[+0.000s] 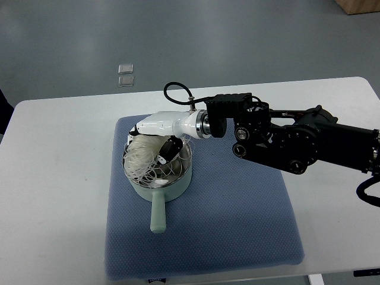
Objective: Put vermicelli into pot with right hand
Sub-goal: 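Open the right hand to drop the vermicelli and lift away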
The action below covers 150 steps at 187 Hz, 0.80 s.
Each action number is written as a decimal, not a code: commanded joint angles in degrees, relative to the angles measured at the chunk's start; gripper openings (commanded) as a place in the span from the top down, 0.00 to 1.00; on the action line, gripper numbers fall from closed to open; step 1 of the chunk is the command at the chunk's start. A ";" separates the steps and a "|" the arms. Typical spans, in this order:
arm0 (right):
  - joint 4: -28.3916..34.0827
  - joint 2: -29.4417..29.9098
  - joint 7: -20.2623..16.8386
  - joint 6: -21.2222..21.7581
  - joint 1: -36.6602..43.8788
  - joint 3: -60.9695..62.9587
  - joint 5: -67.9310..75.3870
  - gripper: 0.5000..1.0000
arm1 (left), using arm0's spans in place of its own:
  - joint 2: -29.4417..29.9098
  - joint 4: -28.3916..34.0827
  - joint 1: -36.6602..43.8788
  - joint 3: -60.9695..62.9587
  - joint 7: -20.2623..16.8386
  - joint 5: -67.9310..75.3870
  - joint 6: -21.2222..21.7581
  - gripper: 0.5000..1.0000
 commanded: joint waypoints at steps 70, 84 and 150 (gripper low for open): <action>0.43 -4.65 0.52 0.31 2.42 3.76 1.40 0.28 | 0.00 0.06 0.00 0.10 0.00 0.00 0.01 0.00; 0.43 -6.49 0.52 0.75 2.59 6.66 4.21 0.28 | 0.00 0.23 0.00 0.10 0.00 0.00 0.01 0.00; -8.97 -13.35 -1.76 1.63 -3.38 21.51 35.14 0.28 | 0.00 0.41 0.00 0.19 0.00 0.00 0.10 0.00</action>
